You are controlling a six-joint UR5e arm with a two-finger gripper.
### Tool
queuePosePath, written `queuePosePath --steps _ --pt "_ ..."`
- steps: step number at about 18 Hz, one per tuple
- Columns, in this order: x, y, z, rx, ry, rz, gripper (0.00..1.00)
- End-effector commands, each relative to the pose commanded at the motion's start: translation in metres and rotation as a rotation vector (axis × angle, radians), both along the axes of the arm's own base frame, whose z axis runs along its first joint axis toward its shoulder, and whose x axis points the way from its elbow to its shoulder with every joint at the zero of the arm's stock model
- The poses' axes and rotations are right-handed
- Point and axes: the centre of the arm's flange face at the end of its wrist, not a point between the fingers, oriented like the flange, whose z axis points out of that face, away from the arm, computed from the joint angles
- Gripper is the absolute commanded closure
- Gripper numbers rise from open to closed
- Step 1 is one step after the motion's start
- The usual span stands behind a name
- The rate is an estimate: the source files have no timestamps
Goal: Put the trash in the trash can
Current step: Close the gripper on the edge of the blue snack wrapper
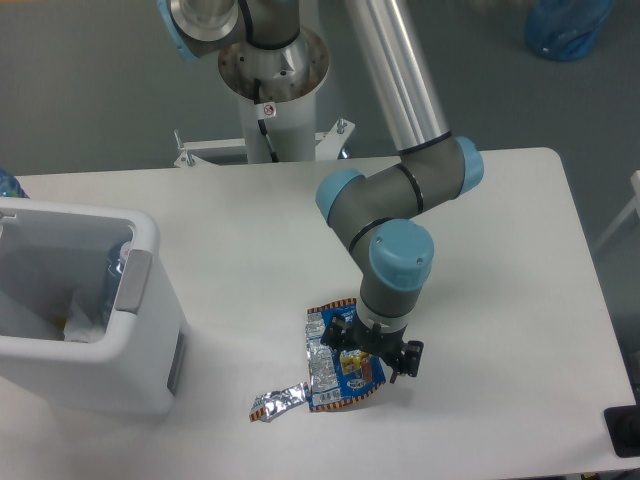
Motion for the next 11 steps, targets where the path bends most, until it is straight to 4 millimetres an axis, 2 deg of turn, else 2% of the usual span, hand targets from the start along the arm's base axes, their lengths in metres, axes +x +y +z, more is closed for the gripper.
queuePosePath --steps 2,4,9,10,11 --pt "-0.0001 0.0025 0.0005 0.001 0.003 -0.003 0.01" --pt "-0.0013 0.0035 -0.0006 0.001 0.003 -0.003 0.08" --pt "0.0007 0.0031 0.0016 0.002 0.004 0.0 0.46" --pt "0.0008 0.0031 0.0026 0.003 0.005 0.002 0.59" --pt "0.0009 0.003 0.0034 0.003 0.005 0.002 0.66"
